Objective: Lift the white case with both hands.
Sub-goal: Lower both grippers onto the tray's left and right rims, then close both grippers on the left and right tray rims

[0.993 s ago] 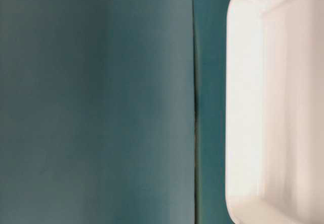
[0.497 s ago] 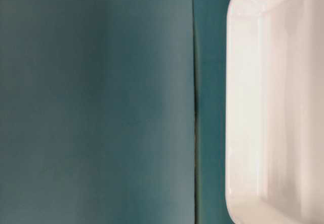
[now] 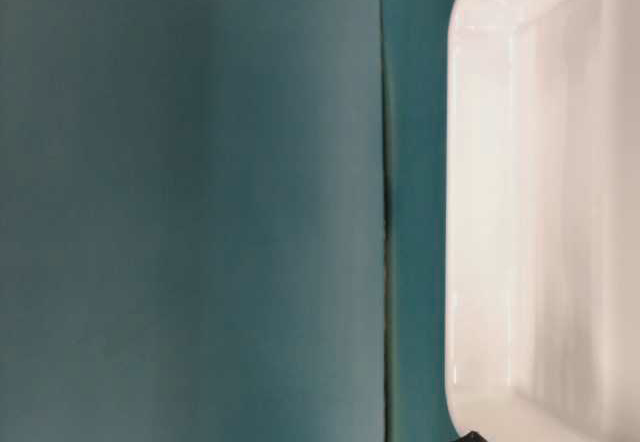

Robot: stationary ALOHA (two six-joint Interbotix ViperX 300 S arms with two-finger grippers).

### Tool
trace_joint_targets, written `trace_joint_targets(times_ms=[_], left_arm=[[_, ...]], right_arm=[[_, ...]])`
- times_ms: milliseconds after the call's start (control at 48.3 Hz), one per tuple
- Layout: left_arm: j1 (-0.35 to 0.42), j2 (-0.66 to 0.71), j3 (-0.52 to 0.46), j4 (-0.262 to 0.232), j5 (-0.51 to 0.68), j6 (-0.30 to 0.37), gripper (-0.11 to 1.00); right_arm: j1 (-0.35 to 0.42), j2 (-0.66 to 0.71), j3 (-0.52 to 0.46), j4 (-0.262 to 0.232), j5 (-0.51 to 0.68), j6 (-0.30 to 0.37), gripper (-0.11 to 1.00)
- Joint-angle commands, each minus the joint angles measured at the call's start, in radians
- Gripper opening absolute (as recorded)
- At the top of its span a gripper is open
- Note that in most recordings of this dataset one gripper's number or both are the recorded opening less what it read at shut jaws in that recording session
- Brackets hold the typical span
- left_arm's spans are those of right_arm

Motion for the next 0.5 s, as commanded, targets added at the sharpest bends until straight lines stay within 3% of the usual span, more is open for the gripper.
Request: trace_joint_targets(times_ms=[0,476], left_arm=[[-0.003,0.026,-0.014,0.002,-0.009,0.003,0.97],[-0.003,0.025,-0.002,0.003,-0.008,0.008,0.94]], right_arm=[[-0.002,0.040,-0.012,0.003,-0.032,0.006,0.91],[-0.017,0.069,-0.031,0.003,-0.051,0.020,0.90]])
